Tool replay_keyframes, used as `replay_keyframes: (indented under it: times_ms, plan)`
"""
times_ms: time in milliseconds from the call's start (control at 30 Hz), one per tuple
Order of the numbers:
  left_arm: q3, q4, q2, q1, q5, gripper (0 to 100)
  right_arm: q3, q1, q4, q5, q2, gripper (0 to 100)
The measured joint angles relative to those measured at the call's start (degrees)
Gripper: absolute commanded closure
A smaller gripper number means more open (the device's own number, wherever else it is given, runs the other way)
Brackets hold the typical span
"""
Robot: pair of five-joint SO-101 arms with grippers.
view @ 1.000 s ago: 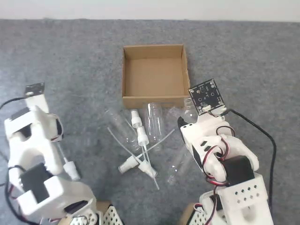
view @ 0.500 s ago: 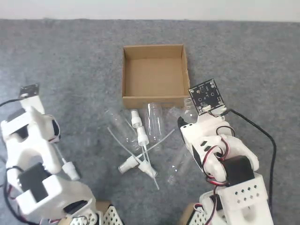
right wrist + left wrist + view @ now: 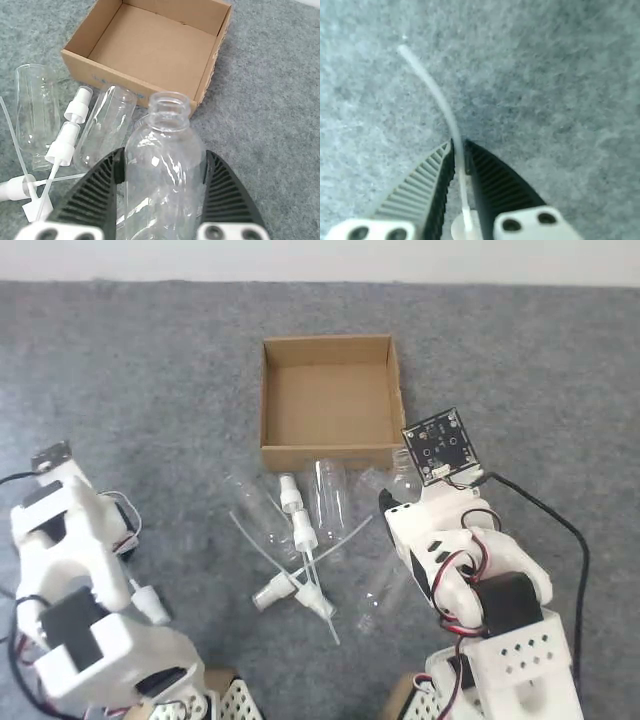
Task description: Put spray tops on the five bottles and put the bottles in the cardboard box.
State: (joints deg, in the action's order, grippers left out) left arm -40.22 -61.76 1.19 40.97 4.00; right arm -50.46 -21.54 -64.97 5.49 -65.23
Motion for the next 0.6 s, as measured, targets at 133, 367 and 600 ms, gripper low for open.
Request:
replay_keyframes:
  times_ms: [133, 367, 600]
  plan:
    - [0.00, 0.00, 0.00, -0.26, 0.35, 99, 0.00, 0.00, 0.00, 0.00, 0.00, 92.1]
    - [1.67, -10.20, 0.00, -2.81, 9.58, 99, 0.00, 0.00, 0.00, 0.00, 0.00, 92.0]
    - [10.73, -19.78, 0.00, -3.43, 28.92, 99, 0.00, 0.00, 0.00, 0.00, 0.00, 92.1]
